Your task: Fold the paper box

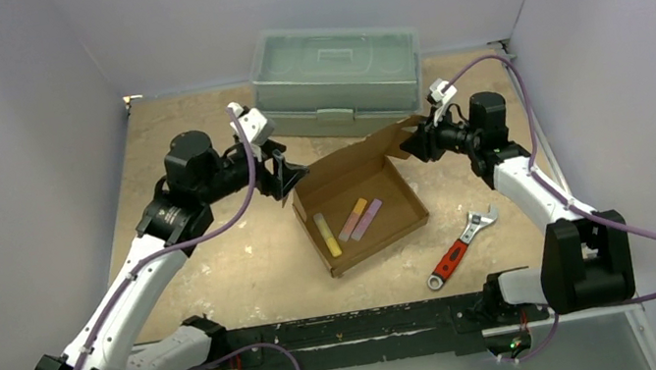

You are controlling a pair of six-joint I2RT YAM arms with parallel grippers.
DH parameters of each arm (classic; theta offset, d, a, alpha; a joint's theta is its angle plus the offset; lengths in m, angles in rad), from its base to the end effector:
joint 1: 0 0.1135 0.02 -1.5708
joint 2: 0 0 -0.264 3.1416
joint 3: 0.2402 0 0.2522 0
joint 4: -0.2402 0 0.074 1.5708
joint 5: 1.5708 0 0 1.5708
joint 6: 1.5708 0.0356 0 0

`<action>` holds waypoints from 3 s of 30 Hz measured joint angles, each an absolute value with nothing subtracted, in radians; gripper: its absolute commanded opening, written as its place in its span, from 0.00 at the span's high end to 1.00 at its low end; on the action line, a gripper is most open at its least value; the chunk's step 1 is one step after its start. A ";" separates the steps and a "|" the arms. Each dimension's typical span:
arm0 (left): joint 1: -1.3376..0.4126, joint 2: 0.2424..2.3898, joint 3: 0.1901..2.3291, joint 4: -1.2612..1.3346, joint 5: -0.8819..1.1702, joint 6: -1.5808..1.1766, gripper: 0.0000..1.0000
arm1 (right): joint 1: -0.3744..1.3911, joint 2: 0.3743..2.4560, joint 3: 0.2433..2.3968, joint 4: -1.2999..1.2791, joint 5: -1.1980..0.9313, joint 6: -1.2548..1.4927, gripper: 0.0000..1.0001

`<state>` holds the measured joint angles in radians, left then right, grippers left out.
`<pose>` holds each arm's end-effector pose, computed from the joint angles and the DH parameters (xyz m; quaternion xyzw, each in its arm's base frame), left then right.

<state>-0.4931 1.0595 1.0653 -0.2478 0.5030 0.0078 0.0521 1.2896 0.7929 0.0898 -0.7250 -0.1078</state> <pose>0.2011 -0.1276 0.3799 0.3376 0.7007 -0.3337 0.5326 0.2815 0.0383 0.2633 -0.2567 0.7630 0.2818 0.5220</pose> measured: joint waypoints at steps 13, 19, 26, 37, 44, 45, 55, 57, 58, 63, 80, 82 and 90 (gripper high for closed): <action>-0.494 1.044 1.079 -0.233 0.545 0.021 0.50 | 0.052 1.290 0.799 0.090 -0.725 -0.106 0.67; -0.503 1.075 1.079 -0.266 0.538 0.053 0.57 | 0.052 1.303 0.800 0.090 -0.725 -0.105 0.67; -0.511 1.082 1.078 -0.272 0.534 0.072 0.72 | 0.052 1.320 0.801 0.090 -0.725 -0.105 0.67; -0.513 1.105 1.079 -0.279 0.488 0.076 1.00 | 0.052 1.320 0.802 0.090 -0.728 -0.105 0.58; -0.513 1.083 1.076 -0.279 0.444 0.076 1.00 | 0.046 1.320 0.804 0.090 -0.756 -0.104 0.58; -0.513 1.080 1.075 -0.279 0.440 0.076 1.00 | 0.044 1.321 0.804 0.091 -0.755 -0.104 0.58; -0.513 1.062 1.065 -0.279 0.422 0.091 1.00 | 0.039 1.433 0.804 0.166 -0.813 -0.112 0.38; -0.513 1.060 1.063 -0.279 0.422 0.096 1.00 | 0.039 1.443 0.804 0.168 -0.824 -0.125 0.31; -0.513 1.059 1.061 -0.279 0.422 0.099 1.00 | 0.039 1.442 0.804 0.176 -0.831 -0.138 0.28; -0.513 1.052 1.056 -0.278 0.423 0.109 1.00 | 0.039 1.438 0.803 0.276 -0.882 -0.187 0.26; -0.513 1.049 1.049 -0.270 0.439 0.117 1.00 | 0.068 1.489 0.832 0.318 -0.982 -0.250 0.78; -0.513 1.048 1.048 -0.271 0.440 0.117 1.00 | 0.076 1.483 0.829 0.319 -0.981 -0.244 0.80; -0.513 1.019 1.032 -0.272 0.444 0.117 1.00 | 0.126 1.462 0.819 0.311 -0.906 -0.228 0.86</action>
<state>-0.5129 1.0191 1.0317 -0.2722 0.4438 0.1165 0.1265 1.4620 0.8188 0.3111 -0.9062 -0.2279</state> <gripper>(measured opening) 0.008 0.147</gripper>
